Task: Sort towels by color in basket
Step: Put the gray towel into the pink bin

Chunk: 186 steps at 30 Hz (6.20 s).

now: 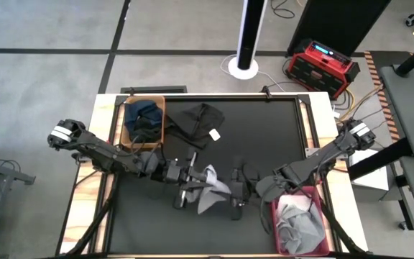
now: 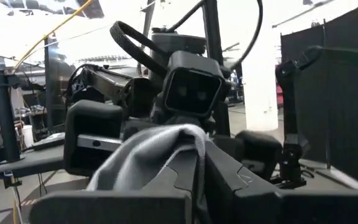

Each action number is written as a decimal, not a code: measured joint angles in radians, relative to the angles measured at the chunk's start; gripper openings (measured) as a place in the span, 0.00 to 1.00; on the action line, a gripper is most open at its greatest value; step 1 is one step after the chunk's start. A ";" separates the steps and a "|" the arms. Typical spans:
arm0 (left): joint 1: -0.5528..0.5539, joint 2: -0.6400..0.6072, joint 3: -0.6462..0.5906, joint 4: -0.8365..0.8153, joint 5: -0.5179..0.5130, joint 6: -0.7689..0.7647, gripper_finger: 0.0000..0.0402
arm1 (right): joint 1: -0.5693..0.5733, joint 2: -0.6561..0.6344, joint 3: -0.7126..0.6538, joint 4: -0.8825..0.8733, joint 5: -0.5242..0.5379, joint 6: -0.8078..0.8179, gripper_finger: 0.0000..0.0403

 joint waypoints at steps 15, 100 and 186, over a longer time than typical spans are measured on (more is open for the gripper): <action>0.000 -0.070 0.000 -0.169 -0.174 -0.017 0.57 | -0.011 -0.034 0.052 -0.257 0.076 0.201 0.03; 0.000 -0.196 -0.004 -0.554 -0.451 -0.007 0.72 | 0.305 0.171 -0.089 -1.362 -0.581 1.406 0.03; 0.000 -0.196 -0.004 -0.571 -0.451 -0.035 0.72 | 0.396 0.149 -0.176 -1.148 -0.487 1.515 0.02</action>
